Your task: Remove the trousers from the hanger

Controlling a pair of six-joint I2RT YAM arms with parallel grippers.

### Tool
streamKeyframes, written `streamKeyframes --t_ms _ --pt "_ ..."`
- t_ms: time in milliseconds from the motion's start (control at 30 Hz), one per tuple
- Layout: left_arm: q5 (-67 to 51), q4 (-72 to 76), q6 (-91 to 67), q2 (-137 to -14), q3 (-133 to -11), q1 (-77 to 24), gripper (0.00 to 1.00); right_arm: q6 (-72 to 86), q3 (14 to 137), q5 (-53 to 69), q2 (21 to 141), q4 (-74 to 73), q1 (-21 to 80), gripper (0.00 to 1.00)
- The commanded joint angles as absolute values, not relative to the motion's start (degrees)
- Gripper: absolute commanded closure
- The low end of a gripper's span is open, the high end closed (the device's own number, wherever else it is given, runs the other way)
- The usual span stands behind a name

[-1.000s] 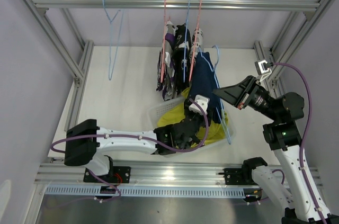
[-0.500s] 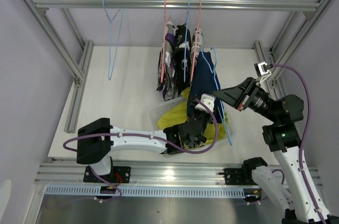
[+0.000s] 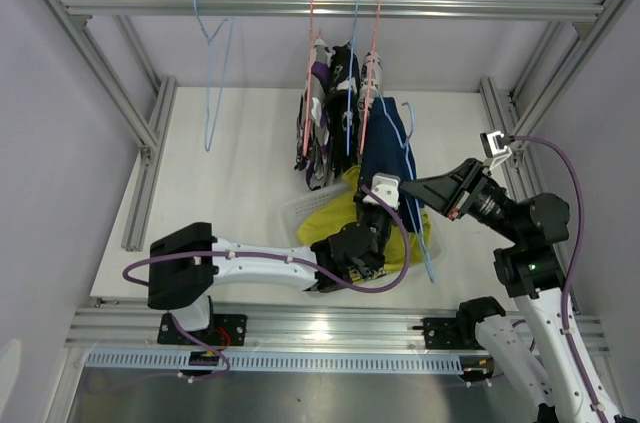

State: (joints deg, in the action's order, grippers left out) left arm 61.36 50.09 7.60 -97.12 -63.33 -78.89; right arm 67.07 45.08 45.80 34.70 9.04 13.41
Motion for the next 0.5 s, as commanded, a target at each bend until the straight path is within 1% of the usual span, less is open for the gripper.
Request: streamKeyframes --t_ms 0,100,133,267,467 --pt "61.7 56.34 8.7 -95.98 -64.51 -78.4 0.73 66.97 43.51 46.76 33.31 11.25 13.8 1.0" --pt "60.82 55.81 8.18 -94.92 -64.25 -78.49 0.76 66.53 42.28 46.5 32.7 10.64 13.8 1.0" --pt "60.73 55.55 8.0 -94.57 -64.25 -78.57 0.8 66.01 42.19 46.41 32.61 10.37 13.8 1.0" --pt "59.42 53.88 7.56 -91.51 -63.98 -79.19 0.99 64.95 41.66 45.88 32.26 9.23 13.8 1.0" --pt "55.55 45.62 1.24 -86.05 -62.76 -79.8 1.0 63.81 41.05 45.09 32.26 8.17 13.89 1.0"
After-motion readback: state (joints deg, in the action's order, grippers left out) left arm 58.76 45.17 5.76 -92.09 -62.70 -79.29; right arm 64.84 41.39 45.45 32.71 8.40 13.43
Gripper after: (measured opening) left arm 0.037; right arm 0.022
